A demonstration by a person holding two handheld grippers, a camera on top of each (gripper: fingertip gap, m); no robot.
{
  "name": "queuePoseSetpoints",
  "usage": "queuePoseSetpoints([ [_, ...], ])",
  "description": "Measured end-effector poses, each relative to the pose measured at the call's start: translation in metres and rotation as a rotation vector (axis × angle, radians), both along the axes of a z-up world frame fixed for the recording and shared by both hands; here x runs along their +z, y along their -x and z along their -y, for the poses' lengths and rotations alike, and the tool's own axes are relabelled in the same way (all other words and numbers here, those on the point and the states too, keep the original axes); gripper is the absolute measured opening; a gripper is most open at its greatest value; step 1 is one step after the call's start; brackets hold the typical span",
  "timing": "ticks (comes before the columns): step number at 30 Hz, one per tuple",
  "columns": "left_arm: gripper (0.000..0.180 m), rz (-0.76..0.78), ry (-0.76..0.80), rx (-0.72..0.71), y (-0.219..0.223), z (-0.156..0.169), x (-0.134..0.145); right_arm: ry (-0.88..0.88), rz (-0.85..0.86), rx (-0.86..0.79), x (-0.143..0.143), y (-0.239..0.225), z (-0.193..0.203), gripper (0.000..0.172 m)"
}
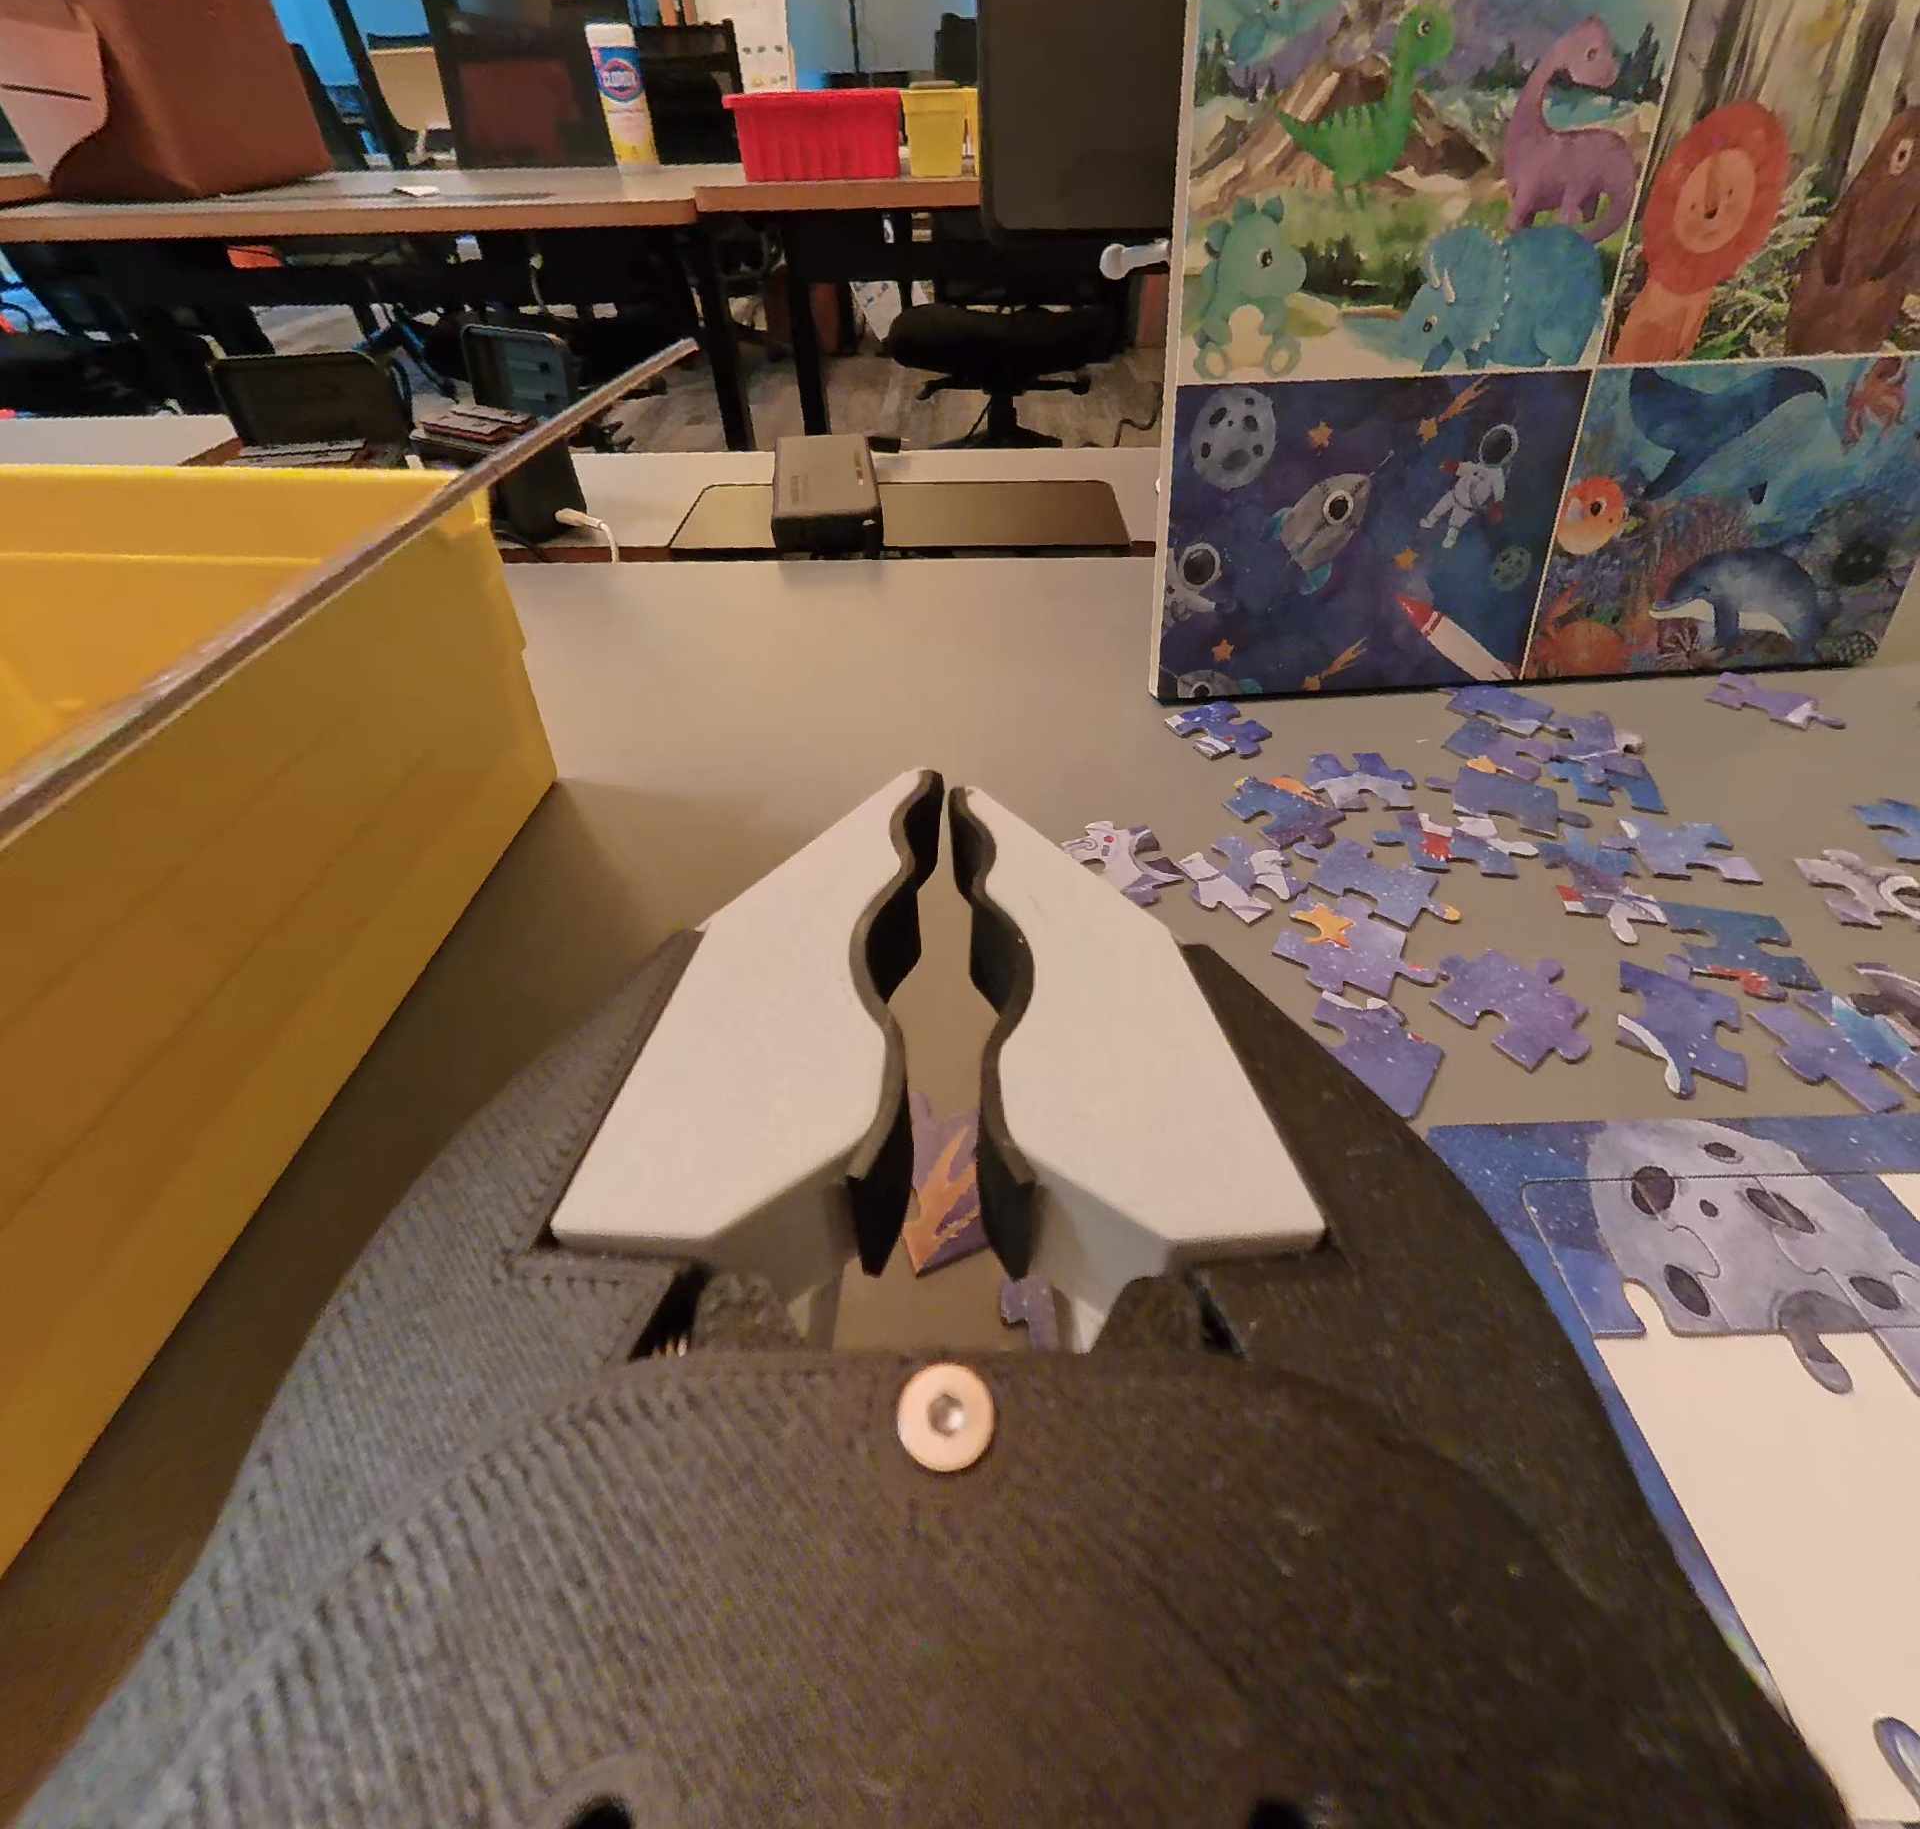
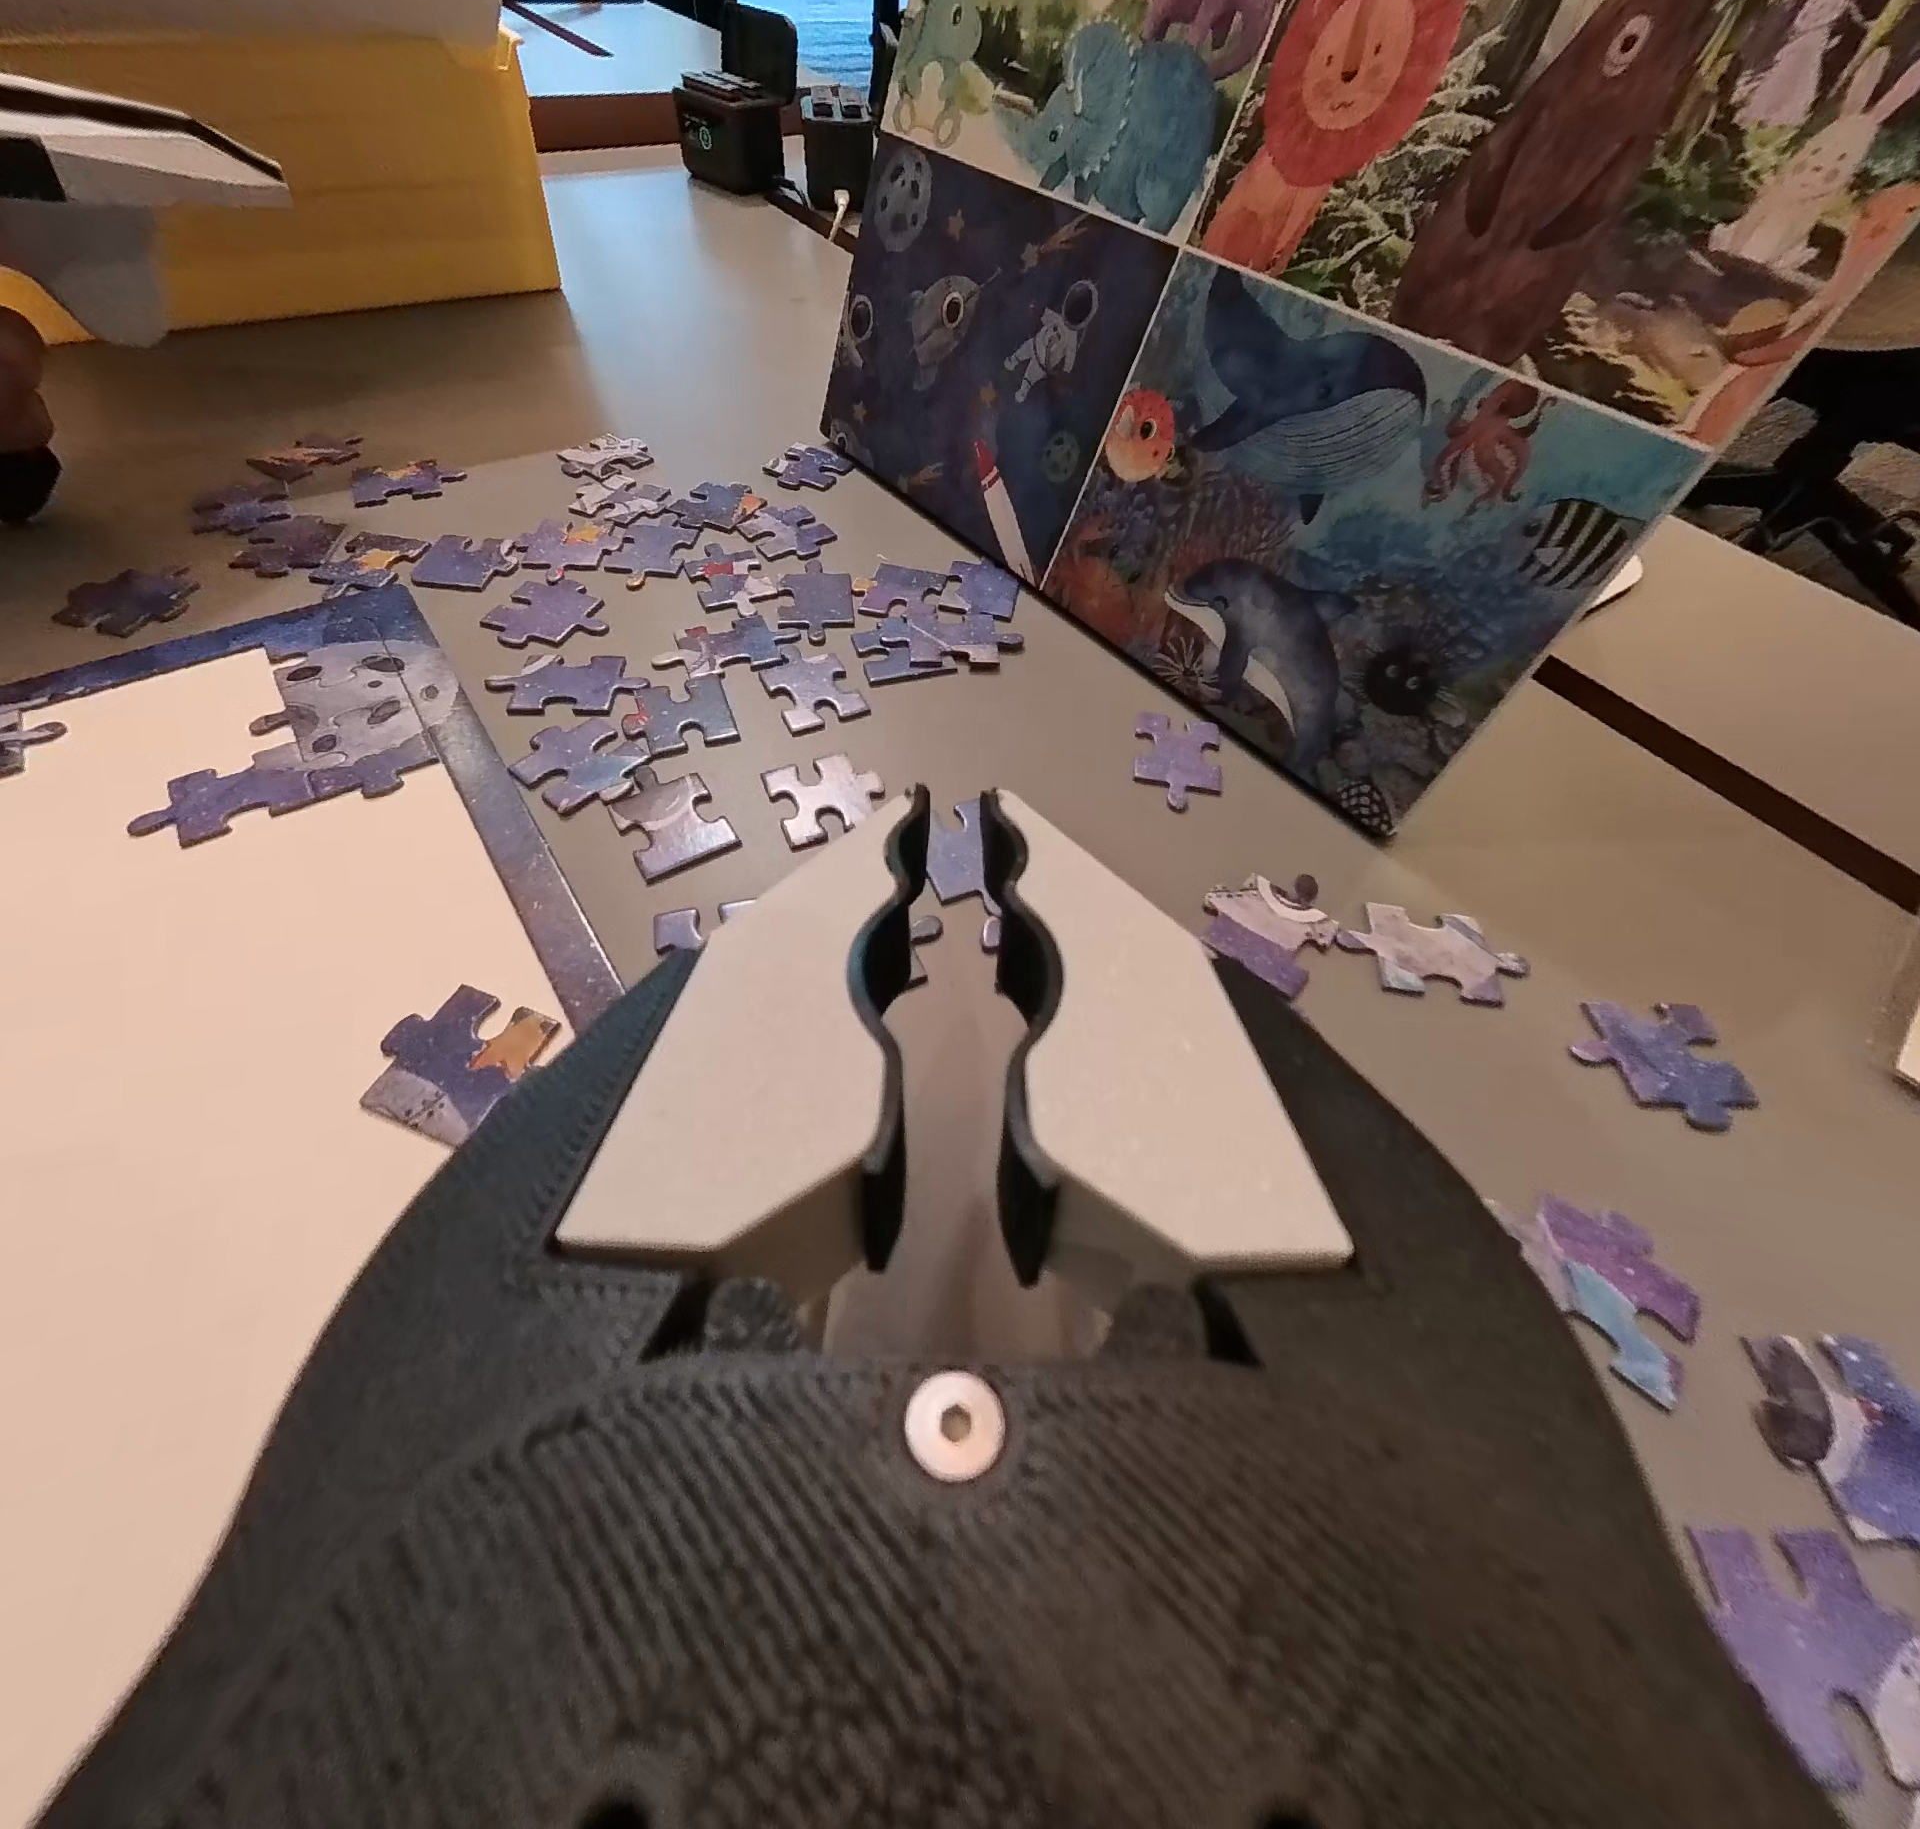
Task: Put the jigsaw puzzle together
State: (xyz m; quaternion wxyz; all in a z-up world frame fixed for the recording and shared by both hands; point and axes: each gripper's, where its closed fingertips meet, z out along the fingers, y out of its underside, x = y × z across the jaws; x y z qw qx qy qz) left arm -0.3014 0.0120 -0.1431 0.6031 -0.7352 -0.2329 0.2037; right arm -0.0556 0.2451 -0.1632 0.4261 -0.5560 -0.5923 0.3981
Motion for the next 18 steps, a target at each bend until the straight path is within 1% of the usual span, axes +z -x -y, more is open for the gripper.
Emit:
queuePoseSetpoints([
  [7, 0.003, -0.001, 0.067, -0.041, -0.006, -0.008, -0.007, 0.002, 0.005, -0.002, -0.001, 0.0, 0.0, 0.008],
  [18, 0.006, 0.005, 0.091, -0.061, -0.009, -0.011, -0.011, -0.017, 0.025, 0.001, -0.004, 0.001, 0.002, 0.008],
])
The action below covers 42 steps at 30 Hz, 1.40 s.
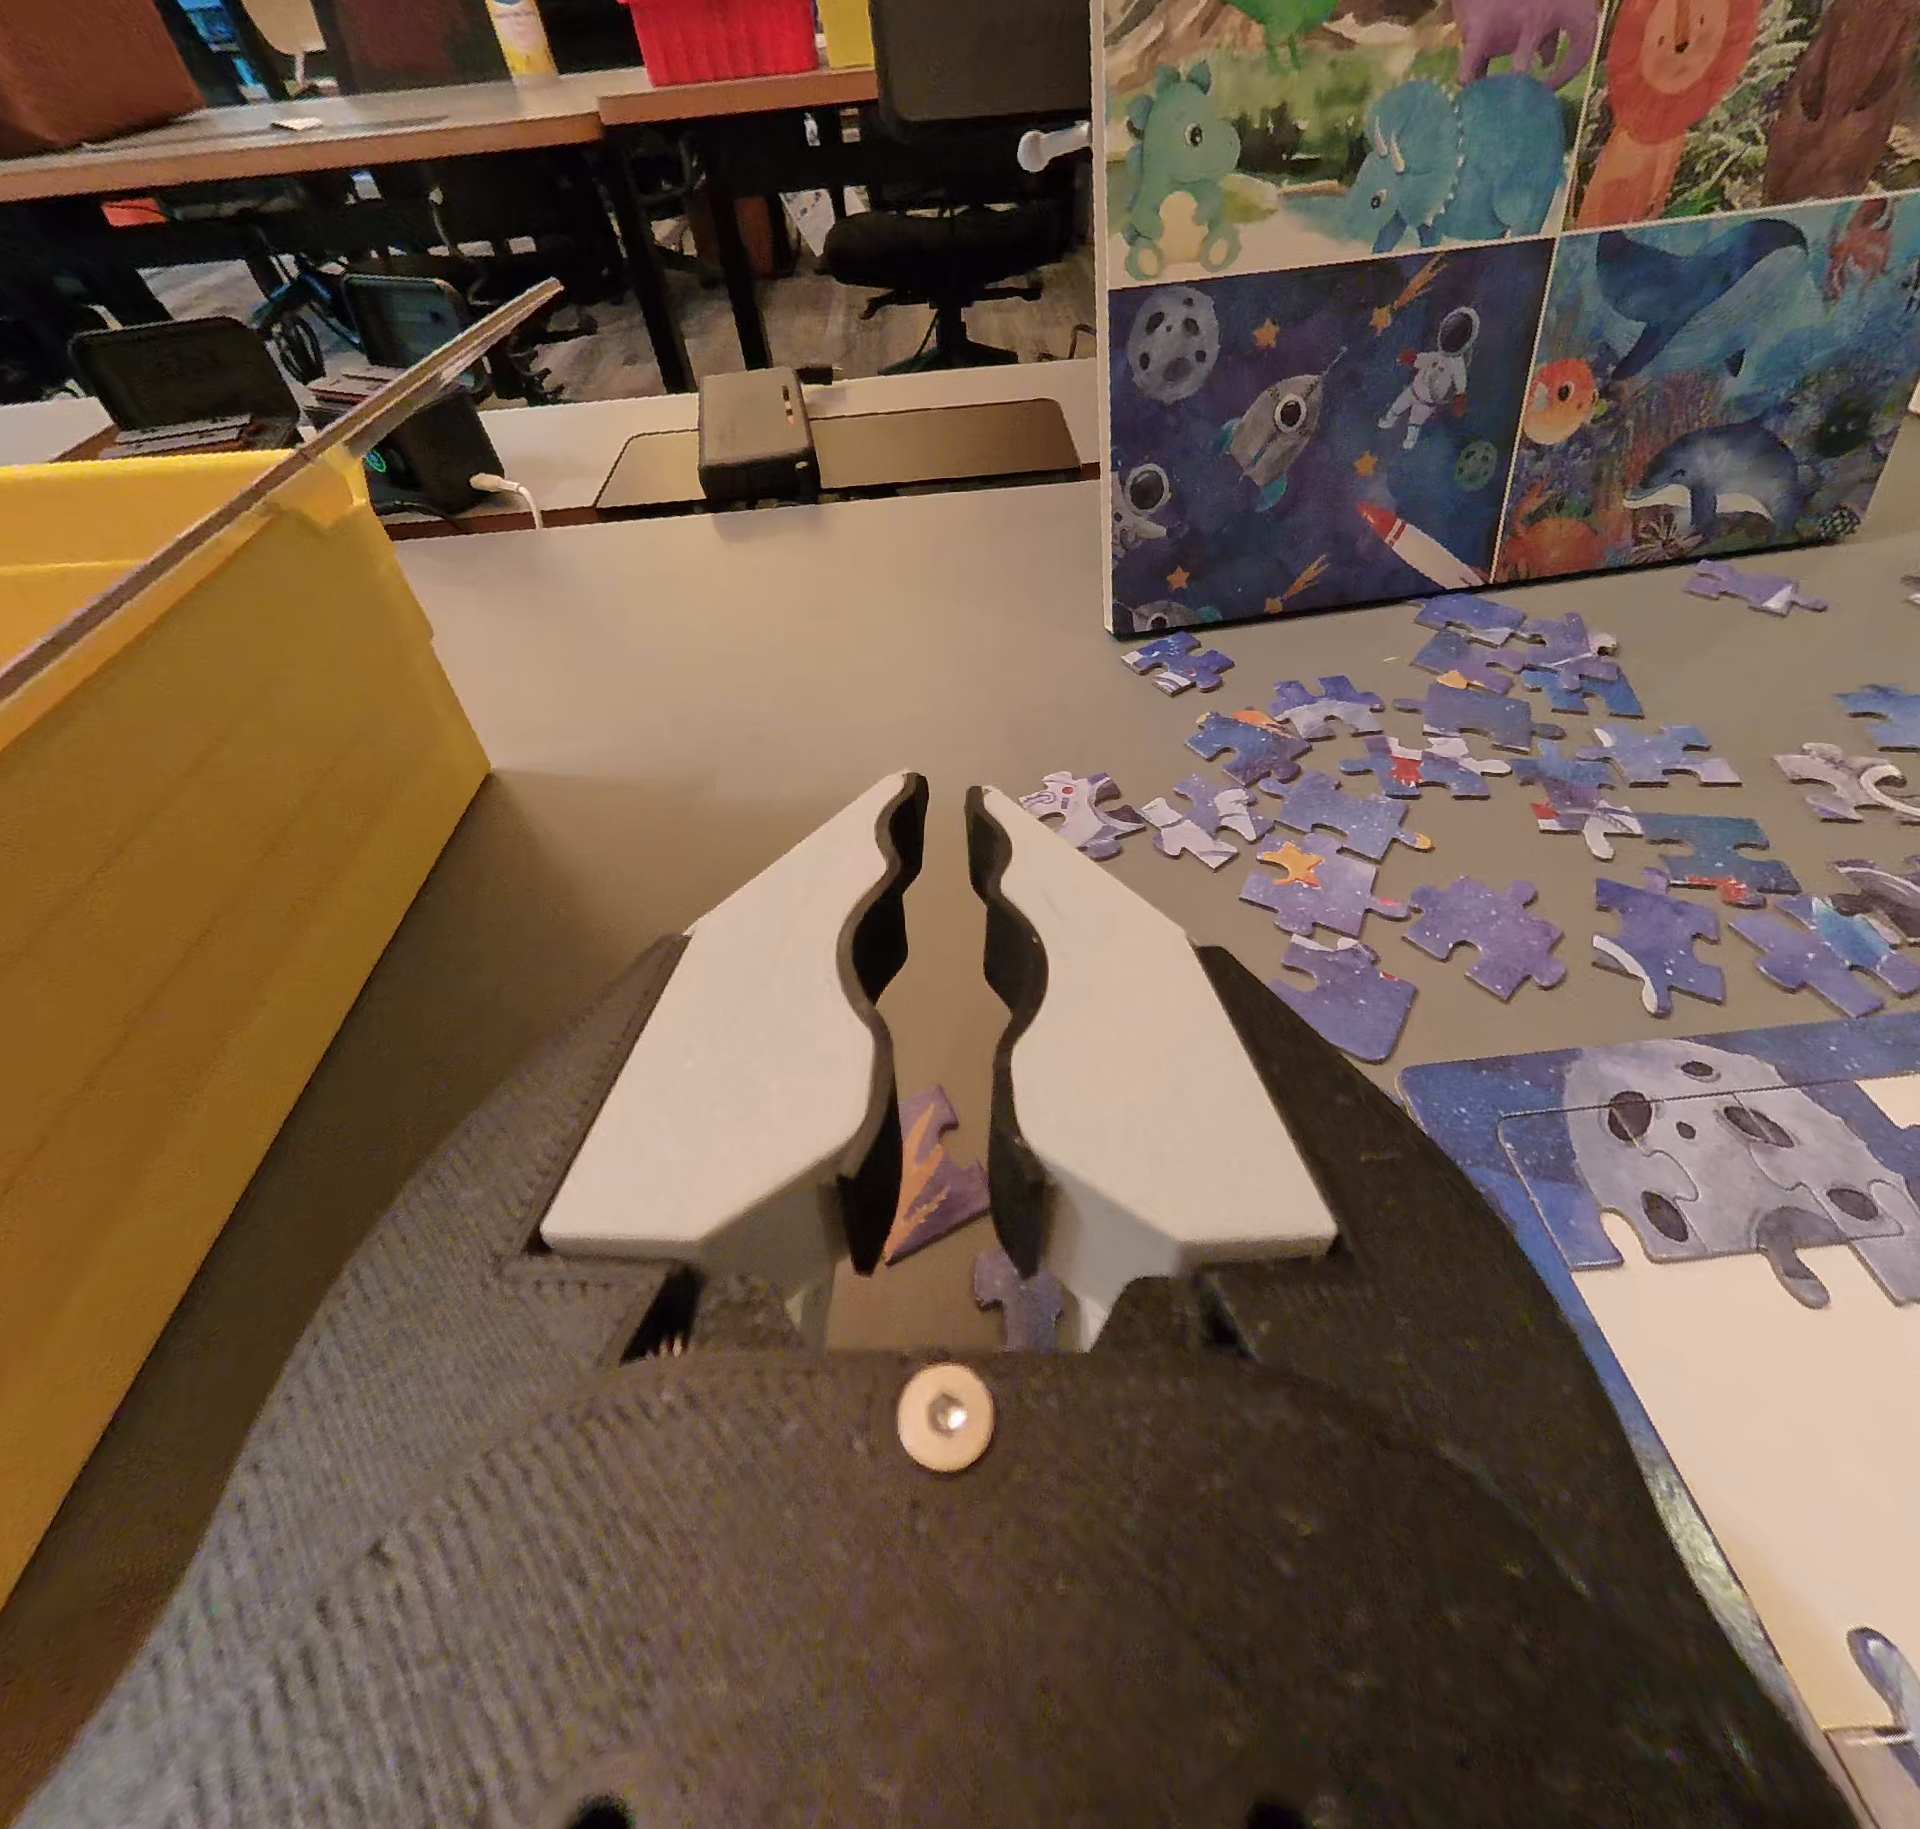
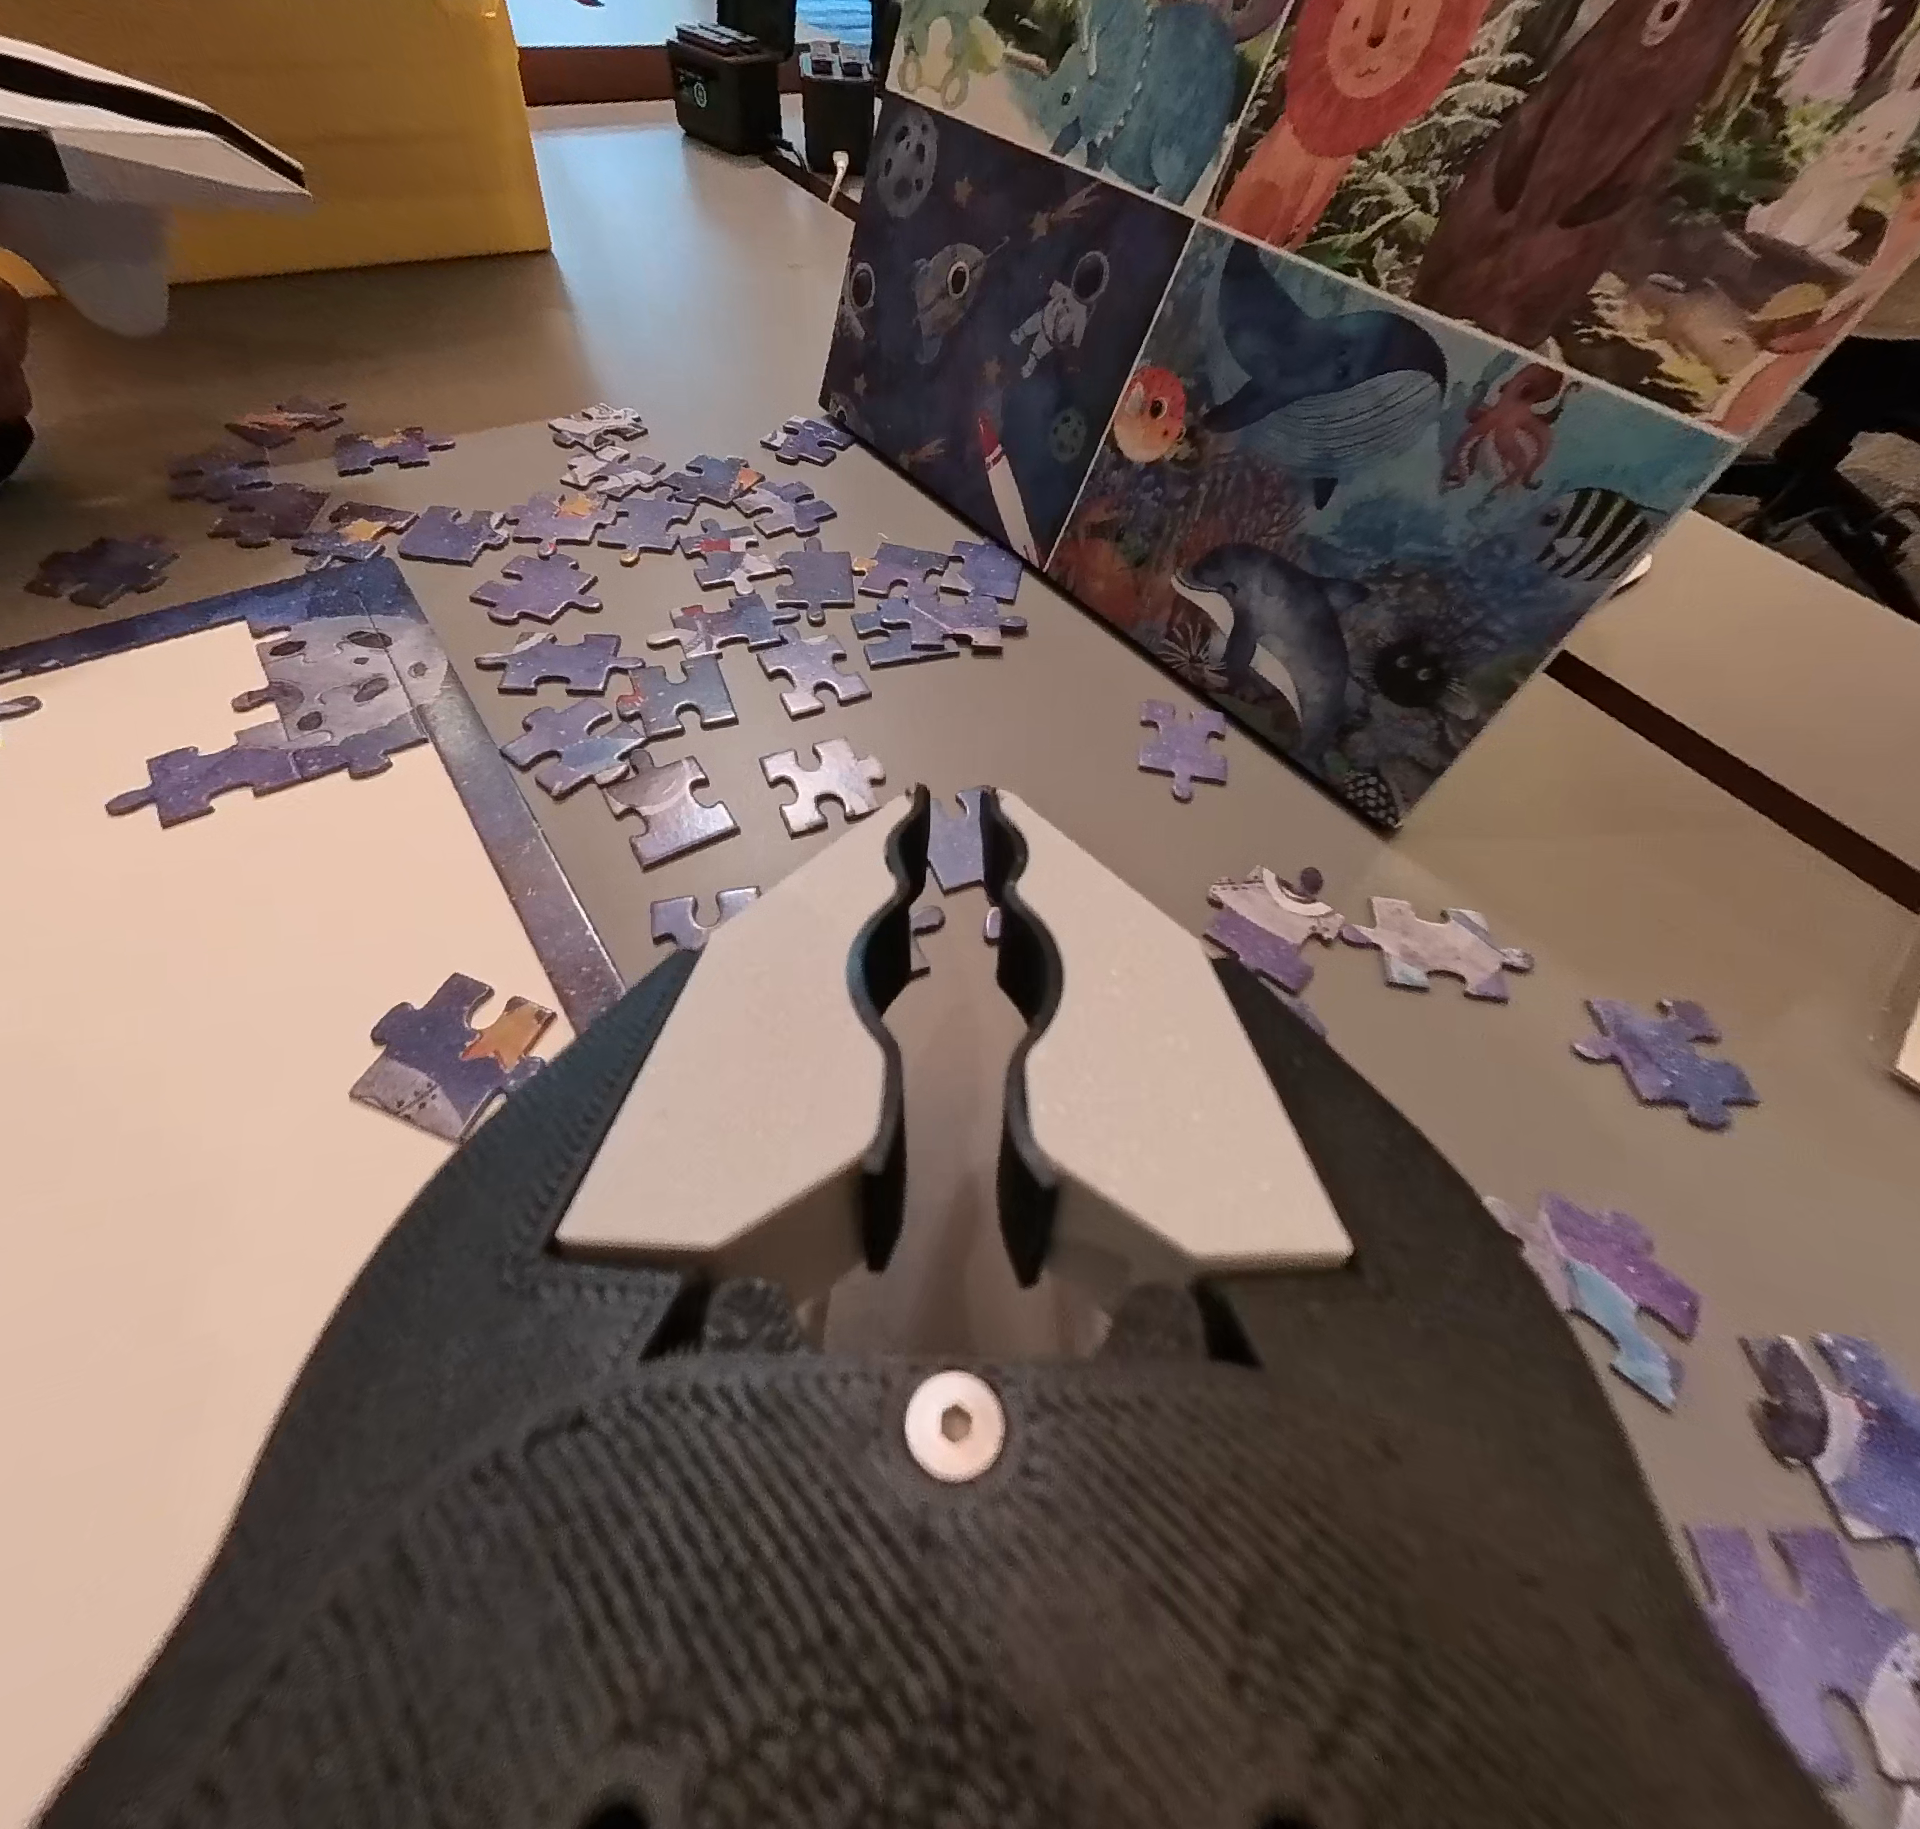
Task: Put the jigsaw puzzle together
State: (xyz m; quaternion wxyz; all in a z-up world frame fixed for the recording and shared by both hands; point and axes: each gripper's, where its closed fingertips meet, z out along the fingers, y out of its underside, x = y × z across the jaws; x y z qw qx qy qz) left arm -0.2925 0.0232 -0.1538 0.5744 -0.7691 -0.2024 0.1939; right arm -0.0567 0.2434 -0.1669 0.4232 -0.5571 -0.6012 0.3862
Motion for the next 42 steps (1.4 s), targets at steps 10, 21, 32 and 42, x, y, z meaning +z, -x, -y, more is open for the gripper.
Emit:
queuePoseSetpoints([
  [10, 0.011, 0.039, -0.021, 0.012, 0.004, 0.002, 0.0, -0.055, 0.041, -0.022, 0.001, 0.008, 0.008, 0.026],
  [21, 0.013, 0.118, -0.086, -0.014, 0.004, 0.004, 0.001, -0.105, 0.131, 0.307, 0.034, 0.135, 0.137, 0.041],
  [32, 0.016, 0.168, -0.111, -0.039, 0.003, 0.003, 0.0, -0.059, 0.429, 0.485, -0.049, 0.238, 0.159, 0.054],
  [42, 0.017, 0.185, -0.113, -0.051, 0.002, 0.002, -0.001, -0.049, 0.456, 0.501, -0.061, 0.242, 0.158, 0.032],
])
